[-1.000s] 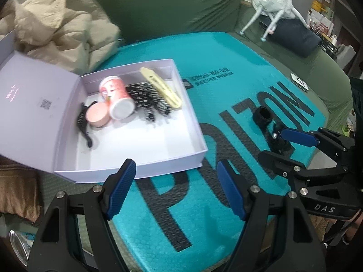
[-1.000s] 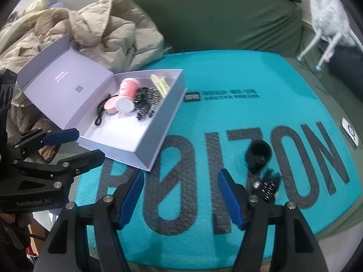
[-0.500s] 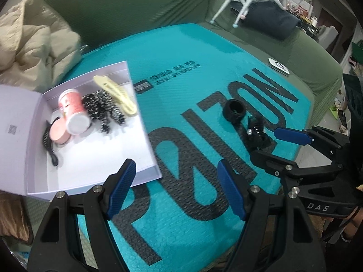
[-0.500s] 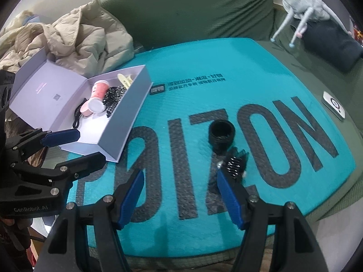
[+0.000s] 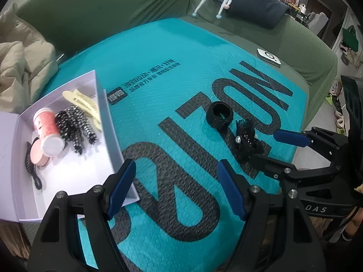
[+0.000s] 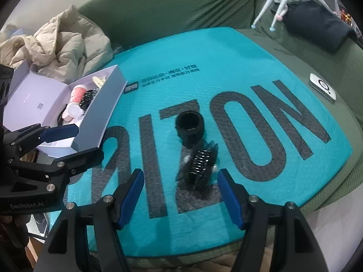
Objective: Organize objects
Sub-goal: 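Lower the right tool onto the black clip beside the black hair tie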
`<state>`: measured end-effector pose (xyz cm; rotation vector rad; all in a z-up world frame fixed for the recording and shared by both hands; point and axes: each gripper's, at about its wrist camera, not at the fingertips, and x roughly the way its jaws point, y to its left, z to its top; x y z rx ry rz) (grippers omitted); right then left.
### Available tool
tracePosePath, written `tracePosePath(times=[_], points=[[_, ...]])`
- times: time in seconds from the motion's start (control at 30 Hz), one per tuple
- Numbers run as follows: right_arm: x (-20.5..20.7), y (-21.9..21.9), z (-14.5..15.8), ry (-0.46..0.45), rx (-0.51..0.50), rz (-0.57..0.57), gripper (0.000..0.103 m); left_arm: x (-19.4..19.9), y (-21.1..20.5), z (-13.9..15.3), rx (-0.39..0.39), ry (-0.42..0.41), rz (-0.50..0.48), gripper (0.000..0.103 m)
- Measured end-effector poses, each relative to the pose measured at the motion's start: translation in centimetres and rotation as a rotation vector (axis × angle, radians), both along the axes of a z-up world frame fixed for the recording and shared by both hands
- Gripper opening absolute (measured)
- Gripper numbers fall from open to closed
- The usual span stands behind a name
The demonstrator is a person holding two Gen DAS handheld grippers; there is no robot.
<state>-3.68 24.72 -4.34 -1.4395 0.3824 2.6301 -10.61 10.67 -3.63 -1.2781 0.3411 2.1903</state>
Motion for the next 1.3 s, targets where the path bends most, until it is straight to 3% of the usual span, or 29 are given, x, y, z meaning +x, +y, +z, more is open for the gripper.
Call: tracePosePath(times=[0.67,1.13,1.3], points=[[-1.6,4.5,-2.6,-0.062,-0.018,-0.059,0.068,-2.2,5.0,-2.5,-0.017,-0.034,-0.082,0.073],[-1.7,3.8,-4.0,-0.069,-0.093,-0.003,0.068,-4.1,6.5,-3.0,-0.024,-0.036,-0.092,0.073],[-1.4,3.9,-4.3,-0.046,-0.121,-0.011,0.056,-4.5,7.7,-3.5,0.001,-0.062,-0.107,0.073]])
